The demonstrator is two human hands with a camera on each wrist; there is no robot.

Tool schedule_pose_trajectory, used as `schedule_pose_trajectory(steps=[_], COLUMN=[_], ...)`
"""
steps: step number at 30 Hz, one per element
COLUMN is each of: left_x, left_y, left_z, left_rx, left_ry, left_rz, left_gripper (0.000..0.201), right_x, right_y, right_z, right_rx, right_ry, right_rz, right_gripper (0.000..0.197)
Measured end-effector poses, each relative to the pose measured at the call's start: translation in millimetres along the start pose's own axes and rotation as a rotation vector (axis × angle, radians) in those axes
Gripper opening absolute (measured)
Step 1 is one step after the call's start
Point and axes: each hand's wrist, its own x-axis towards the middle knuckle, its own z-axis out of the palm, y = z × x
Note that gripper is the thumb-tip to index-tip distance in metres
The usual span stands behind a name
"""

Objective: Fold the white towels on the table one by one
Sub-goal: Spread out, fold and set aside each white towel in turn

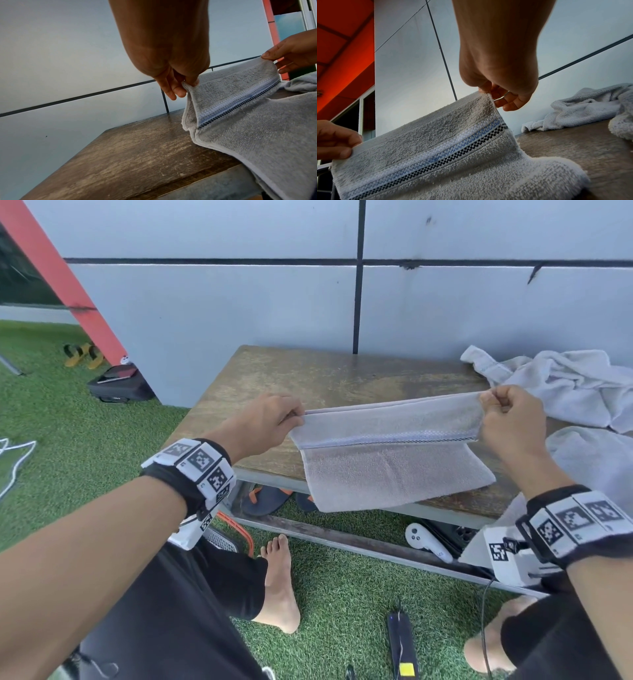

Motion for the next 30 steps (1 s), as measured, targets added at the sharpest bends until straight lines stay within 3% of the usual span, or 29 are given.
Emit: schedule_pose_trajectory(steps=[11, 15, 20, 23, 26, 30], left_x=[2.4, 17.5, 61.7, 95.3, 119.6, 134.7], left_y=[-4.9, -1.2, 8.3, 13.8, 21.4, 26.7], left_z=[-2.3, -12.1, -41.2, -73.1, -106.8, -133.4], left_rx=[-0.058, -0.072, 0.145, 0.152, 0.037, -0.055], left_ry=[0.055, 0.038, 0.016, 0.134, 0.341, 0.562], left_rz=[0.115, 0.060, -0.024, -0.107, -0.162, -0.144], left_gripper=[0.006, 0.018, 0.022, 0.025, 0.025, 0.026], right_x=[-4.5, -6.0, 31.9, 70.1, 101.3, 118.9], right_y=[16.6, 23.8, -18.4, -49.6, -85.6, -114.2], right_z=[-8.5, -11.7, -13.3, -17.9, -34.8, -61.3], right_rx=[0.014, 0.005, -0.027, 0.028, 0.145, 0.348], right_ry=[-0.024, -0.067, -0.040, 0.022, 0.055, 0.093], right_rz=[-0.043, 0.023, -0.020, -0.022, -0.052, -0.168], right_gripper=[0.010, 0.011, 0.015, 0.012, 0.017, 0.014])
